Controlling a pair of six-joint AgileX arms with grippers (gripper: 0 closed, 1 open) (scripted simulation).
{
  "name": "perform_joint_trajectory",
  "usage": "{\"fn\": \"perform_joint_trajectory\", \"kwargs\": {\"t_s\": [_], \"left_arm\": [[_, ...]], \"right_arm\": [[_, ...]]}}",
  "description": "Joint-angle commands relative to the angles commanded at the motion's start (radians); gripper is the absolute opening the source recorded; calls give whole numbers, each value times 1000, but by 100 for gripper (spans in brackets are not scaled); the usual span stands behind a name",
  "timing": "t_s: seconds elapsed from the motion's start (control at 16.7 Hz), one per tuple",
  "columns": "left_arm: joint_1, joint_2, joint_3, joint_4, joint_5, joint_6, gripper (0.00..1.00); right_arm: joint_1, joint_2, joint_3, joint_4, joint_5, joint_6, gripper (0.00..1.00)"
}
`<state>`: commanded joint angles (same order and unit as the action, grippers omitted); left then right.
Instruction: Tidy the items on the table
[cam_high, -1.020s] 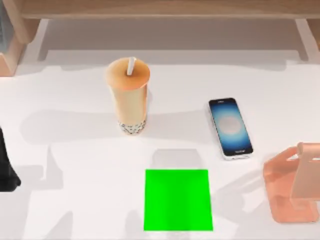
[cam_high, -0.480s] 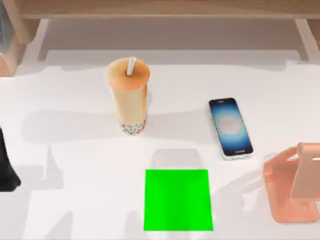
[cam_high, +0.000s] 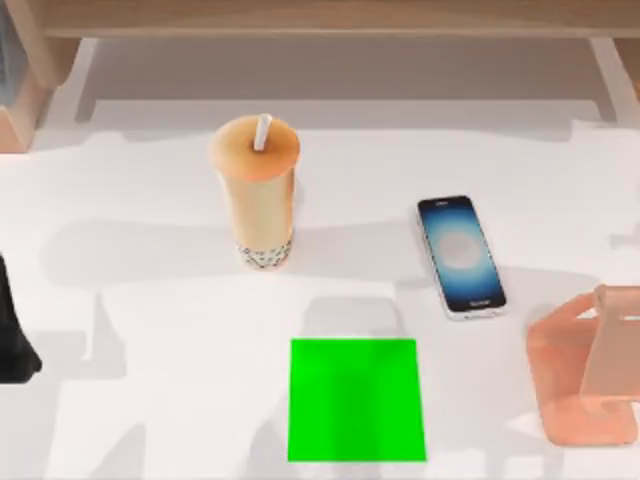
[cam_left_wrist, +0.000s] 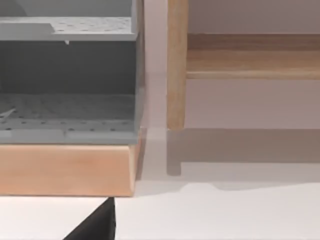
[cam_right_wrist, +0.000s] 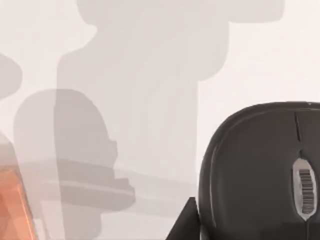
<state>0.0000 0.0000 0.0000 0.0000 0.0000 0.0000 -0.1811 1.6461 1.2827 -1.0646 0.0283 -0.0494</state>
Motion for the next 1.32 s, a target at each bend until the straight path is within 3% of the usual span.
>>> {"fn": "perform_joint_trajectory", "kwargs": {"t_s": [0.42,0.72,0.96,1.32], "left_arm": [[0,0,0,0,0,0,100],[0,0,0,0,0,0,100],[0,0,0,0,0,0,100],[0,0,0,0,0,0,100]], "right_arm": [[604,204,184,69,11,575,0],[924,363,218,87,-13,857,0],[1044,432,211,90,-25,959,0],[1046,433,208,93,-26,964,0]]}}
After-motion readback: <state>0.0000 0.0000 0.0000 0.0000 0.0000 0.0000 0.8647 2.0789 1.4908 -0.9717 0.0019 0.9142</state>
